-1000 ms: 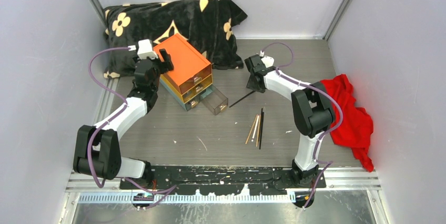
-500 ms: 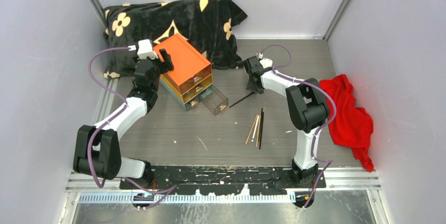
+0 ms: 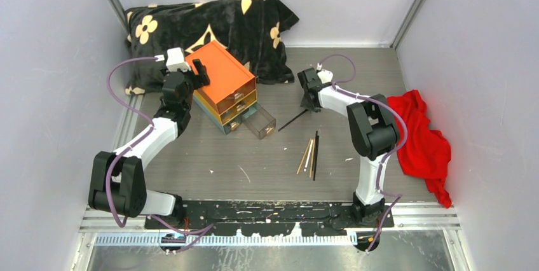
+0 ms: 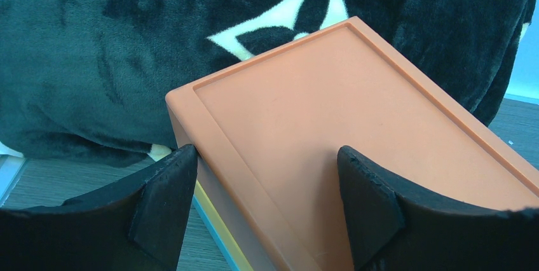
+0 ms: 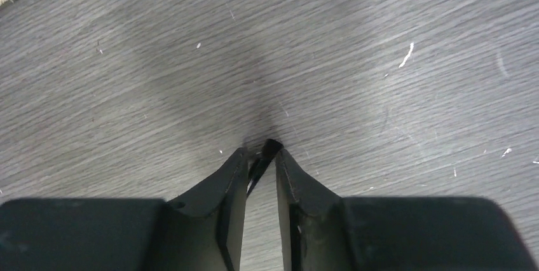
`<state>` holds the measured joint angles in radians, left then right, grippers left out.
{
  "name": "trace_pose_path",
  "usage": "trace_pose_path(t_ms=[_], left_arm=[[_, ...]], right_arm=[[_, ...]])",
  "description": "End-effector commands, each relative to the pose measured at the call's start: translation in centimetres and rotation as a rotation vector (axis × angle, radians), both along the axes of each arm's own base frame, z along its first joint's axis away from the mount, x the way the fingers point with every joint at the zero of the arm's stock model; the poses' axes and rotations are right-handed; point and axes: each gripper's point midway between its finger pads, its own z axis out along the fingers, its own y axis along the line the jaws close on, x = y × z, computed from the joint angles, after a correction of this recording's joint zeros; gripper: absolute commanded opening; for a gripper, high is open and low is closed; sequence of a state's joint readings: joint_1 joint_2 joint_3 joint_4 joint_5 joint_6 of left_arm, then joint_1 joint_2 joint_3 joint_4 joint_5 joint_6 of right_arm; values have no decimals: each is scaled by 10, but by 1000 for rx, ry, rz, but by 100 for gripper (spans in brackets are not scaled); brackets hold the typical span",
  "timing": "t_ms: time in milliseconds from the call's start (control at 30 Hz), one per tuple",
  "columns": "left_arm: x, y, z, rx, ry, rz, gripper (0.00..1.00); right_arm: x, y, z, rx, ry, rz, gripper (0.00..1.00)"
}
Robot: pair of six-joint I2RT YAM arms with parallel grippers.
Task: Organize the makeup
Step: Pick up the makeup brush from the center of the board, then place the makeup brush in the drawer.
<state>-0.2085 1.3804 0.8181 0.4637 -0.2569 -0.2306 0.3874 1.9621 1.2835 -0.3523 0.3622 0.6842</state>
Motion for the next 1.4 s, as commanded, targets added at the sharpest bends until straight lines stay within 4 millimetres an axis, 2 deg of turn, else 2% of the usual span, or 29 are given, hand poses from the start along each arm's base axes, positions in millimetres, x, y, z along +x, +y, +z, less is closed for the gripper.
trace_pose_path(t_ms=[0, 67, 200, 367, 500, 633, 733, 867, 933, 1167, 1367], left_arm=[[-46, -28, -122, 97, 415, -196, 77], [-46, -28, -122, 97, 415, -195, 77], [-46, -28, -123, 97, 416, -195, 77], [-47, -28, -122, 98, 414, -196, 77], [-46, -28, -122, 96, 413, -193, 77], [-46, -27, -122, 96, 415, -191, 77], [-46, -28, -122, 97, 415, -192, 77], [-46, -27, -122, 96, 415, -191, 77], [-47, -28, -122, 96, 413, -194, 77], [-48, -27, -121, 92, 409, -191, 77], [-48, -27, -122, 92, 410, -190, 77]], right_arm=[[0, -9, -5, 2, 7, -13, 18], [1, -10, -6, 2, 8, -11, 2], [-1, -13, -3, -6, -8, -4, 1], [1, -16, 25, -4, -99, 14, 1], [7, -11, 68, 9, -214, 41, 1], [10, 4, 129, 48, -374, 63, 1], [10, 21, 173, 87, -507, 82, 1], [3, 48, 214, 80, -634, 126, 1], [2, 62, 226, 82, -694, 151, 1], [-4, 108, 243, 133, -835, 210, 1], [-13, 127, 250, 110, -950, 194, 1]])
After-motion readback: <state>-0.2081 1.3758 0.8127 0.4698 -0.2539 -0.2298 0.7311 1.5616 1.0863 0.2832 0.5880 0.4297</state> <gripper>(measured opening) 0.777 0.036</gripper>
